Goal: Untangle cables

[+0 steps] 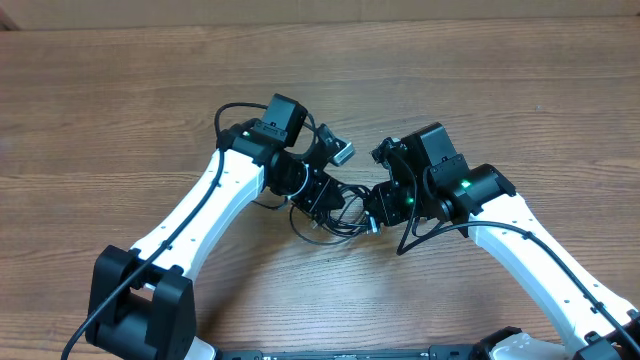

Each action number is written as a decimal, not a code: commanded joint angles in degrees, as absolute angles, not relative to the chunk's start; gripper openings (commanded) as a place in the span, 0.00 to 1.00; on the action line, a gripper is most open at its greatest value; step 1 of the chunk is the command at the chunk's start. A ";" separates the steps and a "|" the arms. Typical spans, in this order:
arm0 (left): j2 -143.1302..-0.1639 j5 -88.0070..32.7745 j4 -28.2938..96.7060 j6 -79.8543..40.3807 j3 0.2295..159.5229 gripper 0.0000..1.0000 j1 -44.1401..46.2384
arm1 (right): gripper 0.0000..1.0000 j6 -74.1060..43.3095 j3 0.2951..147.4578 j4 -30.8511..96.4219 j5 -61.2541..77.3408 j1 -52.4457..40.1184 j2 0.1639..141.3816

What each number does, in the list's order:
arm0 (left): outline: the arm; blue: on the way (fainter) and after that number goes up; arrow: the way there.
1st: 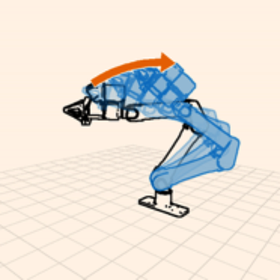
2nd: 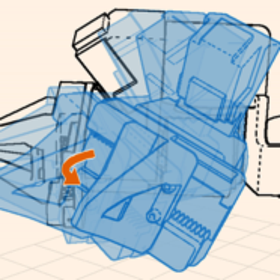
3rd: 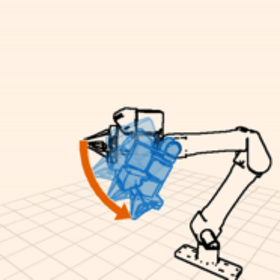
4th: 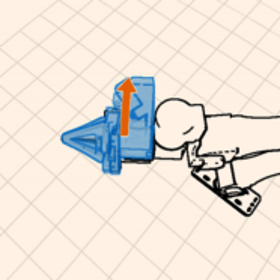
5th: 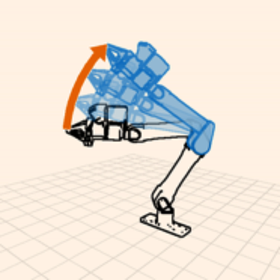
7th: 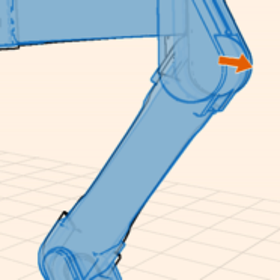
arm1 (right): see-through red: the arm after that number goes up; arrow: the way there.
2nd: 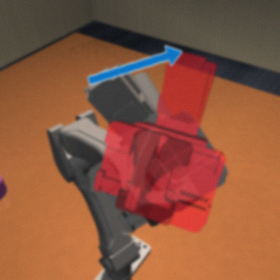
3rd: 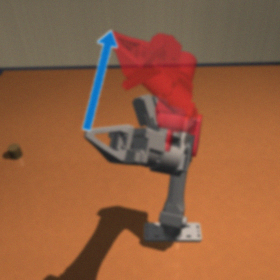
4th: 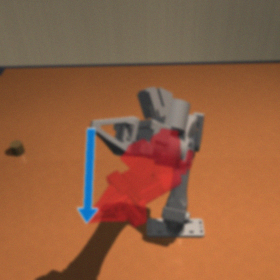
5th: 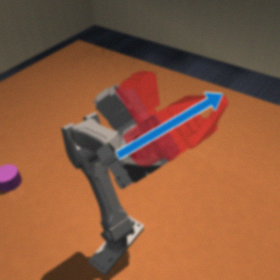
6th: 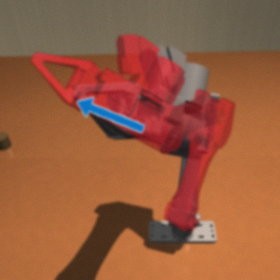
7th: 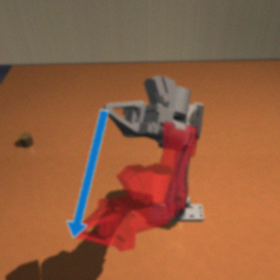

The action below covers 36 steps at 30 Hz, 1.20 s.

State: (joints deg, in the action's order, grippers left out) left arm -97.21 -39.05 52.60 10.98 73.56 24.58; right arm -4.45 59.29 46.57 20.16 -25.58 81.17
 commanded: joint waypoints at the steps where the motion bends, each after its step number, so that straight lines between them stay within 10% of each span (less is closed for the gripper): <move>1: -95.88 -41.32 52.62 12.27 74.78 0.06 24.23 | 0.15 -4.40 59.27 46.68 19.33 -25.43 81.12; 19: -95.88 -45.54 52.49 13.82 74.78 0.07 24.23 | 0.04 -4.40 59.27 46.87 19.14 -25.43 81.12; 24: -95.88 -43.00 52.69 13.76 74.76 0.26 24.23 | 0.04 -4.40 59.27 46.87 19.14 -25.43 81.12; 36: -95.90 -35.62 53.93 13.74 74.00 0.29 24.40 | 0.08 -4.40 59.27 47.05 19.14 -25.43 81.12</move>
